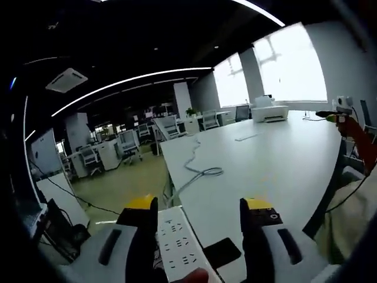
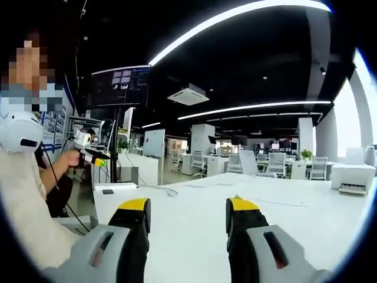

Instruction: Pick up the power strip scattered on the table, fix it on the side mounting bracket of the table, and press the switch

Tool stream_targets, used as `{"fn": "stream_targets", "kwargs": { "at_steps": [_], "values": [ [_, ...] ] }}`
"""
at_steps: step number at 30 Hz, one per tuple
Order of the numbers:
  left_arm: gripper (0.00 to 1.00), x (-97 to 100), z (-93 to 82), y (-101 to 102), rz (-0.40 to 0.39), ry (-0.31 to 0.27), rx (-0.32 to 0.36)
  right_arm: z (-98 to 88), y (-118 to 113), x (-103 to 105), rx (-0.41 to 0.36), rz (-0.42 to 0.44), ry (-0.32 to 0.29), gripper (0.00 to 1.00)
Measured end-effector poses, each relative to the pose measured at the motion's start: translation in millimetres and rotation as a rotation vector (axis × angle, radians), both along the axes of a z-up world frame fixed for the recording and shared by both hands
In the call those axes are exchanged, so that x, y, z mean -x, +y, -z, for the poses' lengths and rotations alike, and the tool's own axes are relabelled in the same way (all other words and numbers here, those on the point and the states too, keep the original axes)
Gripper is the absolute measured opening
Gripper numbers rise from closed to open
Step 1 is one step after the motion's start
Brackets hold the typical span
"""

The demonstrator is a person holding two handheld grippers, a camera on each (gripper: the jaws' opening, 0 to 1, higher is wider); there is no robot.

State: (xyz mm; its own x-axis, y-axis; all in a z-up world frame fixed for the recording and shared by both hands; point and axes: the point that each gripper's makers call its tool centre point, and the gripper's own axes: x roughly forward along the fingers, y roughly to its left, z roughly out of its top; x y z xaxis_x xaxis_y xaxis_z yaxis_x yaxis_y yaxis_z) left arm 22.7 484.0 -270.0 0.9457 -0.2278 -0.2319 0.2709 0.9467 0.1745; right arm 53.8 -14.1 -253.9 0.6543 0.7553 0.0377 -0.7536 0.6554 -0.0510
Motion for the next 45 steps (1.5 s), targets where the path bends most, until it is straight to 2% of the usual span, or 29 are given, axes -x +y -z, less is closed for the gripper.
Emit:
{"fn": "stream_targets", "kwargs": {
  "at_steps": [7,14,20,24,30,32,43,45],
  "values": [
    [0.61,8.8,4.4,9,-0.027,0.012,-0.001,-2.4,3,0,0.014,-0.012,0.002,0.47],
    [0.61,13.4,15.4,23,-0.051,0.057,-0.035,-8.1,6,2,0.024,-0.011,-0.01,0.47],
    [0.62,17.6,24.2,27,-0.05,0.098,-0.055,-6.0,7,1,0.028,-0.012,-0.005,0.47],
    [0.6,17.8,28.2,30,-0.052,0.12,-0.04,-6.2,7,1,0.028,-0.015,-0.005,0.47],
    [0.56,20.4,40.3,40,-0.046,0.192,-0.076,-5.9,5,2,0.011,-0.015,-0.005,0.46],
    [0.55,21.5,46.2,42,-0.032,0.224,-0.065,-4.2,4,2,0.01,-0.015,-0.002,0.46],
    [0.53,26.2,69.5,48,-0.015,0.301,-0.071,-1.8,5,3,0.009,-0.013,0.004,0.46],
    [0.54,26.8,71.7,49,-0.005,0.31,-0.052,-1.7,6,2,0.009,-0.014,0.005,0.46]
  ]
}}
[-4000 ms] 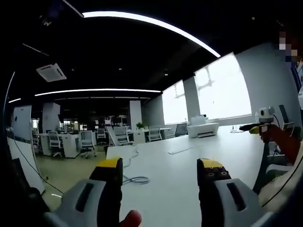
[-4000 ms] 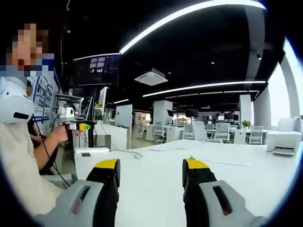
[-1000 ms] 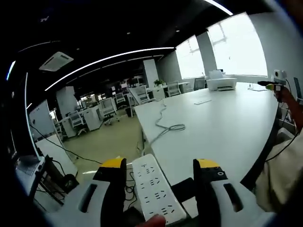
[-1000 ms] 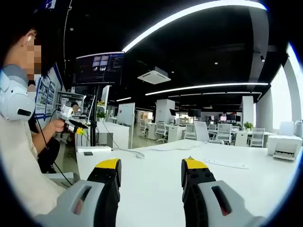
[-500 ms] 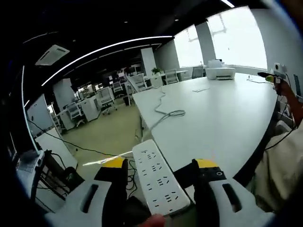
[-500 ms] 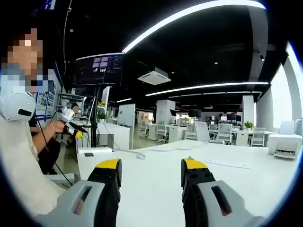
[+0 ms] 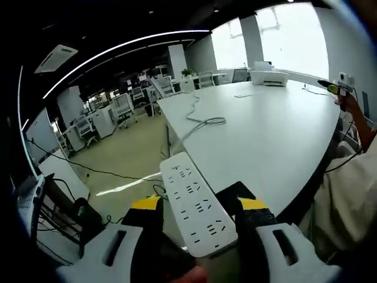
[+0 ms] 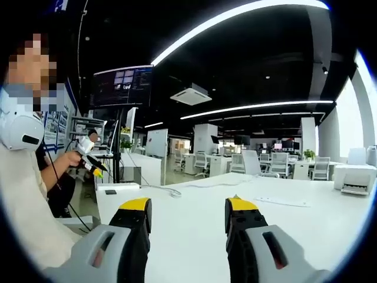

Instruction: Pick up the power strip scattered on the table, fix it on the side mounting bracket of the table, and press the switch

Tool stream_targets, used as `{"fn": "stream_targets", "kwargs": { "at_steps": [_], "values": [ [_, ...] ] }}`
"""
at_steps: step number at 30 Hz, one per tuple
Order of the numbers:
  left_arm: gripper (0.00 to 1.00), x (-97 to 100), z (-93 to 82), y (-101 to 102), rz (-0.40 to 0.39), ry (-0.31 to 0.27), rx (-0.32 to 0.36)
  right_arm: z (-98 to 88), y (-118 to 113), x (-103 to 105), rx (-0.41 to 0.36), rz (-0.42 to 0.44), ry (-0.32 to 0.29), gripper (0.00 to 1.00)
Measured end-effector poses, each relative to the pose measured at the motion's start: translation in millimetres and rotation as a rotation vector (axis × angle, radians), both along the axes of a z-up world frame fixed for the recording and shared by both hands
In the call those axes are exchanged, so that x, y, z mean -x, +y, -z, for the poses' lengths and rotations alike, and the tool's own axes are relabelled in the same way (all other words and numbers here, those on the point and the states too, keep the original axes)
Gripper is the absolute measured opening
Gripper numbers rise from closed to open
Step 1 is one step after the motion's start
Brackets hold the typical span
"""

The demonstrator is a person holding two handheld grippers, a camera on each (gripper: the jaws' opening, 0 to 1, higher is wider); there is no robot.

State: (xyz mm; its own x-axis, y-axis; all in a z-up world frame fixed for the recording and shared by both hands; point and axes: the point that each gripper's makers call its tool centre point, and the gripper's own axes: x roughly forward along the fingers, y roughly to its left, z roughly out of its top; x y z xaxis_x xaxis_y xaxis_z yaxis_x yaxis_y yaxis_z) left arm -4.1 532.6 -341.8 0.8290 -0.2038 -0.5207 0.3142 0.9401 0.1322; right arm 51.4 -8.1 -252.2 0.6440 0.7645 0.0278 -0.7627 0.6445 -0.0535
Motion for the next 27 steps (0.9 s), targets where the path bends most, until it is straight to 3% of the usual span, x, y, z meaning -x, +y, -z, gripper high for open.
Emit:
{"fn": "stream_targets", "kwargs": {
  "at_steps": [14,27],
  "values": [
    [0.53,7.2,16.9,1,0.03,0.067,0.062,4.5,4,1,-0.002,-0.018,0.009,0.44],
    [0.48,10.3,24.4,5,0.04,0.104,0.056,7.2,5,3,0.009,-0.032,0.01,0.42]
  ]
}}
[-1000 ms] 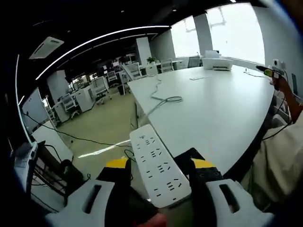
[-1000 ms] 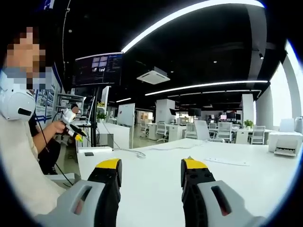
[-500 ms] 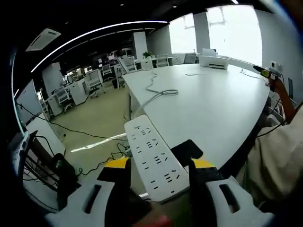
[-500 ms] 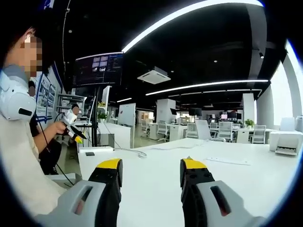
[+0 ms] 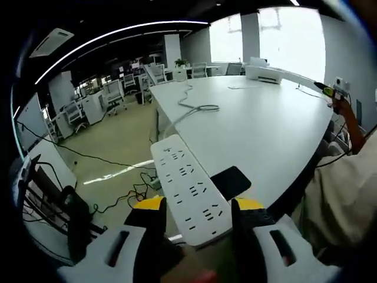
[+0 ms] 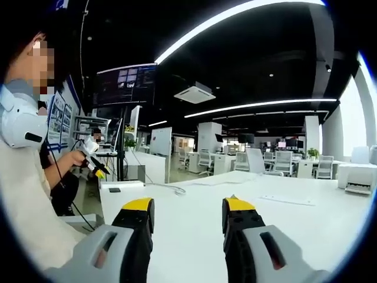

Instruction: Pick up the power strip scattered on the table, fix it on the side mounting bracket of the table, and press the switch

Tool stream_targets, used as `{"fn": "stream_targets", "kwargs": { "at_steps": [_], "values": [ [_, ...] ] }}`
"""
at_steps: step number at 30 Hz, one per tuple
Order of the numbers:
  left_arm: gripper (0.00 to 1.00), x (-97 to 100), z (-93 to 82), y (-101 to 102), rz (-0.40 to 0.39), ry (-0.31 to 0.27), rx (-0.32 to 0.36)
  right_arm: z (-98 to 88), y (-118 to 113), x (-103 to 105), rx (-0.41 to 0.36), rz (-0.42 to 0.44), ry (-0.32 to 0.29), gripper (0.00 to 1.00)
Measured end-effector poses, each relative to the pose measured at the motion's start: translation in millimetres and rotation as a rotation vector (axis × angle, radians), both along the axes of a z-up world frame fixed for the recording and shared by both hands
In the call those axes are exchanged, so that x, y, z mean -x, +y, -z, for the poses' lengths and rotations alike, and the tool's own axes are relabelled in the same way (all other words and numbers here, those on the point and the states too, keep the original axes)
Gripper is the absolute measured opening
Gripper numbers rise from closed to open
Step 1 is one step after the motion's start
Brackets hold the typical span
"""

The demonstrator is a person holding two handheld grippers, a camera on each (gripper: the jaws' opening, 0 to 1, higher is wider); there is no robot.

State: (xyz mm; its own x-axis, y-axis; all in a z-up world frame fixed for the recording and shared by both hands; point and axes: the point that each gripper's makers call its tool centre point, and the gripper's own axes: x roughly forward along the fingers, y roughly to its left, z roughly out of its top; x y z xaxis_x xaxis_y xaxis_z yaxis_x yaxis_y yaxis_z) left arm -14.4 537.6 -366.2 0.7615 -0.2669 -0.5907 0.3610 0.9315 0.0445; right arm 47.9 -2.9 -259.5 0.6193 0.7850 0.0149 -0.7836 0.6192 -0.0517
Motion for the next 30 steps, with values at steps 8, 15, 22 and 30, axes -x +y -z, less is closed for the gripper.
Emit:
{"fn": "stream_targets", "kwargs": {
  "at_steps": [8,15,22,30],
  "values": [
    [0.46,3.3,8.1,0,0.009,0.039,0.001,0.3,0,1,-0.003,0.0,0.001,0.42],
    [0.44,5.6,14.2,-2,0.016,0.059,0.013,1.6,-2,1,-0.006,-0.001,0.003,0.41],
    [0.43,5.4,20.4,-3,0.025,0.085,0.02,3.0,-3,0,-0.009,-0.001,0.006,0.41],
    [0.43,5.0,26.7,-6,0.039,0.114,0.032,5.2,-1,0,-0.011,-0.002,0.012,0.41]
  ]
}}
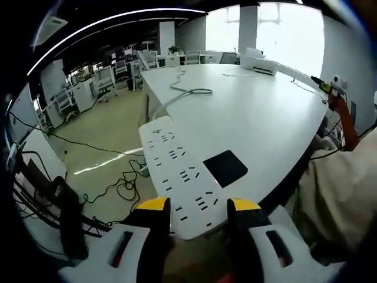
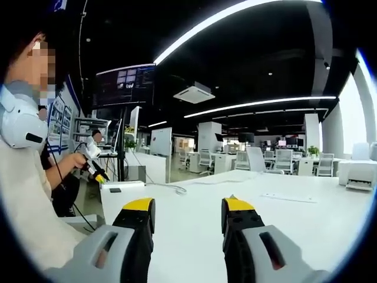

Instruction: Pick up the power strip scattered on the table, fix it on the side mounting bracket of the table, and press the switch

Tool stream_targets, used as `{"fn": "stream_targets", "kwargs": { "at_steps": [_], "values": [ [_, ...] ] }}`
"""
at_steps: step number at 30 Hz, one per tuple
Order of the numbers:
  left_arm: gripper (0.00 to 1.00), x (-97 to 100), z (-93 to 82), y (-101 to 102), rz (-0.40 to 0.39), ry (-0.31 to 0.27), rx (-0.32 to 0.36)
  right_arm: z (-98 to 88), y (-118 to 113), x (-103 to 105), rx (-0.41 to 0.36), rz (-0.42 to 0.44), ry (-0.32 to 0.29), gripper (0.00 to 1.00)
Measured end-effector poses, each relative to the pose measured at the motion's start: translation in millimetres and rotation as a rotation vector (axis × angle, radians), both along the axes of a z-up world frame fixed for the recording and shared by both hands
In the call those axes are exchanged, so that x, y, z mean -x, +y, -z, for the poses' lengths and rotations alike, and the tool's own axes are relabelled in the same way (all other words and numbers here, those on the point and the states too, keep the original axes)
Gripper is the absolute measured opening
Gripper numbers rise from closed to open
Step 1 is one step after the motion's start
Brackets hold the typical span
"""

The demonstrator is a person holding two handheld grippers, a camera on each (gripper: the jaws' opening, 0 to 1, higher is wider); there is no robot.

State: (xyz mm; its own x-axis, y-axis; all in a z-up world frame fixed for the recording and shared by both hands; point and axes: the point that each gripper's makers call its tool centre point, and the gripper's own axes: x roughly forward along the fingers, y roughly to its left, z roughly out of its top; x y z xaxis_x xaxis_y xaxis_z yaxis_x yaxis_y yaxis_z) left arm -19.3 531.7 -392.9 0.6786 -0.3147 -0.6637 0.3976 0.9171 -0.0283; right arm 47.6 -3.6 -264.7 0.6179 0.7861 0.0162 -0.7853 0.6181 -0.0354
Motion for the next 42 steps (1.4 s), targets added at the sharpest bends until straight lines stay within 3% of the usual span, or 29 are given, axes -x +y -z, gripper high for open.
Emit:
{"fn": "stream_targets", "kwargs": {
  "at_steps": [18,30,42],
  "values": [
    [0.39,1.6,3.5,-3.2,-0.021,0.063,0.079,-1.3,-1.5,0.6,-0.002,0.0,-0.005,0.4],
    [0.36,0.0,4.6,-2.2,0.006,0.093,0.078,-0.5,0.0,1.3,0.0,-0.001,-0.004,0.4],
    [0.33,-1.7,5.9,-2.5,0.058,0.185,0.04,-0.2,2.6,1.1,0.004,-0.007,-0.005,0.4]
  ]
}}
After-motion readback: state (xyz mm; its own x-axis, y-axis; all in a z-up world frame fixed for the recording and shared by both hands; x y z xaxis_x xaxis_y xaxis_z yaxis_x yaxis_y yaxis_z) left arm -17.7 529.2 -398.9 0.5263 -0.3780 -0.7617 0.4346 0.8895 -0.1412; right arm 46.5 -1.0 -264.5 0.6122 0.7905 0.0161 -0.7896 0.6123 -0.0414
